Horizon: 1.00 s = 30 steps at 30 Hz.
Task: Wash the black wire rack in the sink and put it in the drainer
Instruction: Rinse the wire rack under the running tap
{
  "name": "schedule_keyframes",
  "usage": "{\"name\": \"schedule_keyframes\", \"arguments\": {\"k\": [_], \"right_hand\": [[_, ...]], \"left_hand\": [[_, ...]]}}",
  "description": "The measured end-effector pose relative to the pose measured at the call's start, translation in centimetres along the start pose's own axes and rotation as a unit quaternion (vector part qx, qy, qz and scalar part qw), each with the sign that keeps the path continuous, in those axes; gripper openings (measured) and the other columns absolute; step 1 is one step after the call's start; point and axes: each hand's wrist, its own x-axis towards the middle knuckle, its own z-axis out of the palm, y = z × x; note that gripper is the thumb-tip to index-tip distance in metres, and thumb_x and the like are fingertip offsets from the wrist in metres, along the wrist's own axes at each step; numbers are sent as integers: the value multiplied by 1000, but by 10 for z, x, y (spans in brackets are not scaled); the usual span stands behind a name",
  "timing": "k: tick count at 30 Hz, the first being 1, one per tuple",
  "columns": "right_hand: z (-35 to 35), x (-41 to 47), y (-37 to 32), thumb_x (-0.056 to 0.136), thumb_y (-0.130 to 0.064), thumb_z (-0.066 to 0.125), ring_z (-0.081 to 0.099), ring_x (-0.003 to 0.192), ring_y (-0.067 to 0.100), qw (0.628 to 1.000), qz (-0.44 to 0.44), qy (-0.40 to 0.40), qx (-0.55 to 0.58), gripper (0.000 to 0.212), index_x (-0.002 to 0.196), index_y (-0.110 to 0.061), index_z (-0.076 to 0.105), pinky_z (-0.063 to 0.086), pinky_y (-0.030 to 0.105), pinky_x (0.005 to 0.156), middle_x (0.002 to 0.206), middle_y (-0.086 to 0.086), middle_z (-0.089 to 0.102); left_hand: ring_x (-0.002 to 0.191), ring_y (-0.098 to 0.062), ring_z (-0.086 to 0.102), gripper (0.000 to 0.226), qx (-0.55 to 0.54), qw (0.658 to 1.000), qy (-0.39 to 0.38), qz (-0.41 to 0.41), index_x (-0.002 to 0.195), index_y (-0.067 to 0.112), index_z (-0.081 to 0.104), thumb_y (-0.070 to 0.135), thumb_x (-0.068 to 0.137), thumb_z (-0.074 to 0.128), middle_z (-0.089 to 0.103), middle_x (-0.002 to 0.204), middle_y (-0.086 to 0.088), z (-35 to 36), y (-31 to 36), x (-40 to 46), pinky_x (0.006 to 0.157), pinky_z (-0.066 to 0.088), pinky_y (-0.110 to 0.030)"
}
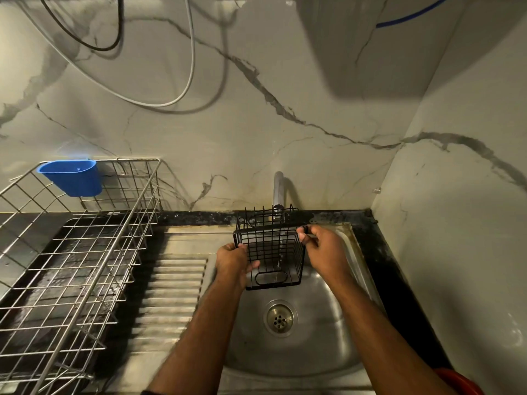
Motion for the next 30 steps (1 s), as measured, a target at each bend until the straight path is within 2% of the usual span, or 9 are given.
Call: {"name": "schedule_keyframes", "arguments": {"k": [4, 10, 13, 18, 22, 26, 30], "right_hand": [[0, 0, -1, 98, -32, 61, 62, 85, 6, 1000, -1, 2, -4, 21, 110, -17, 70, 42, 14, 65, 87, -11, 64], [0, -2, -1, 99, -33, 59, 66, 90, 10, 1000, -8, 0, -20, 24, 114, -17, 70, 44, 17, 68, 97, -2, 72], [-2, -2, -1, 99, -36, 58, 65, 89, 9, 1000, -4, 3, -25, 28, 115, -16, 69, 44, 16, 66, 98, -1, 73], [-3, -4, -2, 99, -36, 58, 66, 90, 10, 999, -4, 10, -33, 31, 118, -14, 69, 45, 14, 68, 102, 1, 73], [-3, -5, -2, 98, -36, 59, 67, 91, 12, 1000, -3, 12, -28, 32, 118, -13, 69, 50, 19, 73, 103, 2, 73], [-3, -5, -3, 99, -37, 59, 66, 90, 11, 1000, -4, 10, -27, 32, 119, -14, 69, 47, 16, 70, 101, 1, 73], [-3, -6, -3, 98, -36, 60, 66, 89, 9, 999, -7, 11, -32, 32, 119, -14, 69, 42, 10, 64, 101, 0, 74]], "left_hand": [[82, -19, 62, 28, -7, 1000, -2, 1, 132, 2, 52, 4, 104, 52, 59, 120, -13, 0, 0, -2, 65, 64, -37], [82, -16, 61, 8, -26, 1000, -4, 3, 110, 5, 56, 1, 104, 52, 59, 99, -7, 0, -9, -4, 58, 63, -34], [84, -17, 61, 9, -26, 1000, -2, 1, 110, 6, 57, 1, 103, 53, 59, 101, -7, 0, -8, -5, 61, 63, -35], [86, -16, 61, 8, -26, 1000, 3, 2, 106, 8, 58, 2, 103, 53, 59, 102, -6, 1, -8, -5, 59, 62, -34], [86, -15, 60, 9, -32, 999, 7, 3, 109, 7, 57, 1, 103, 54, 58, 103, -5, -1, -7, -5, 56, 62, -33], [86, -15, 61, 9, -32, 999, 7, 2, 99, 9, 58, 2, 103, 53, 58, 102, -5, -2, -6, -6, 58, 61, -34], [85, -15, 61, 8, -35, 999, 4, 5, 108, 6, 57, 2, 103, 53, 57, 100, -5, -2, -6, -7, 56, 61, -33]]}}
